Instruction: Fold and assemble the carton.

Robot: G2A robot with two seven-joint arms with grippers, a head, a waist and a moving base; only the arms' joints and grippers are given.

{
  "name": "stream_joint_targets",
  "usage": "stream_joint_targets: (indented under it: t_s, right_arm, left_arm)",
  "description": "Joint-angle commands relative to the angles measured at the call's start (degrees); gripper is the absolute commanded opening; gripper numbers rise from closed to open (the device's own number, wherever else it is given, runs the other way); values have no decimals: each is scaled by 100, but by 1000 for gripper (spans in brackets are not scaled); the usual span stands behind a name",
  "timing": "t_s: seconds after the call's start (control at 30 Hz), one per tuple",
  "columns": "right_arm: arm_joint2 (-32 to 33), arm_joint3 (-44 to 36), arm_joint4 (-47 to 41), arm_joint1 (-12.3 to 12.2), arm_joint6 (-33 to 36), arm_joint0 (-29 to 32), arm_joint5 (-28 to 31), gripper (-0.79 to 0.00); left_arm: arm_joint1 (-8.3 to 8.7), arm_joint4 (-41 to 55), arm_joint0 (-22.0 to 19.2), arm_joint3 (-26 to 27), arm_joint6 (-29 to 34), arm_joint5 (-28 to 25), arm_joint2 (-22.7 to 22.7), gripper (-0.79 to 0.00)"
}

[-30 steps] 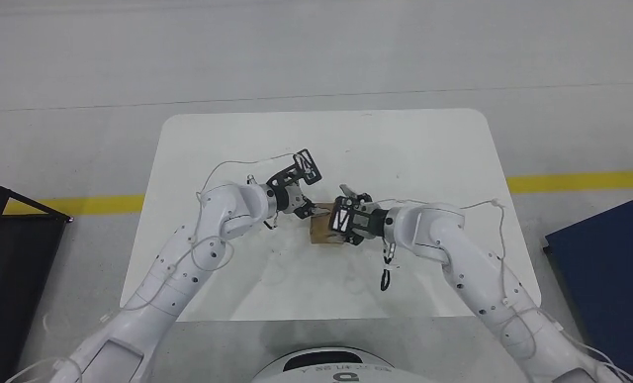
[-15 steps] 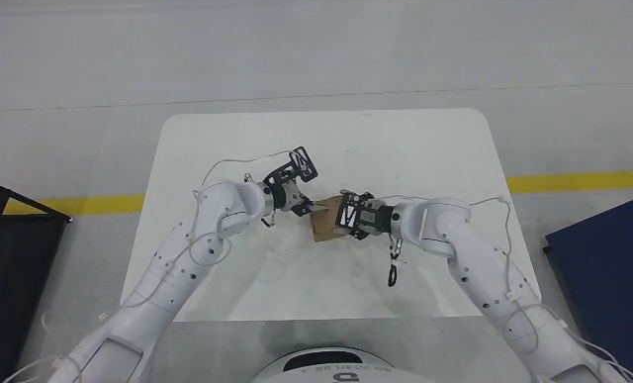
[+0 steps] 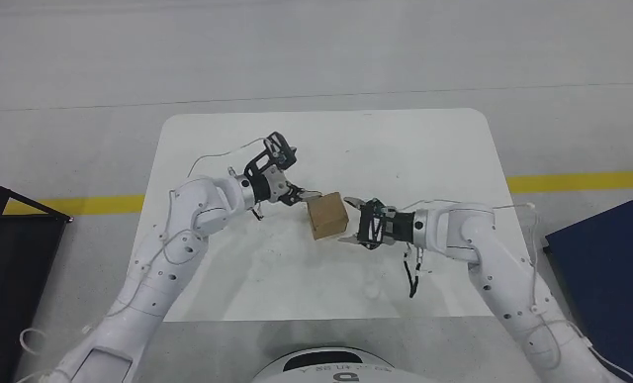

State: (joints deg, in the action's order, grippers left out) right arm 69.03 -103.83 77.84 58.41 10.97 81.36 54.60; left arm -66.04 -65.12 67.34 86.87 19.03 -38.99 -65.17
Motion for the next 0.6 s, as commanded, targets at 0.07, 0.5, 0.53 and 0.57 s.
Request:
stream_joint_targets:
  t_s: [0.07, 0.5, 0.53, 0.57]
  right_arm:
    - [6, -4, 1, -2, 2, 2, -3, 0]
    - [-946, 384, 531, 164, 643, -1083, -40, -126]
    - [-1051, 422, 558, 187, 746, -1169, -61, -157]
    - [-1140, 467, 551, 209, 818, -1244, -84, -182]
  left_arm:
    - [137, 3, 392, 160, -107, 22, -645, 0]
    - [259, 584, 970, 147, -689, -370, -1330, 0]
    - [259, 584, 970, 147, -689, -370, -1330, 0]
    - [259, 584, 970, 147, -689, -370, -1330, 0]
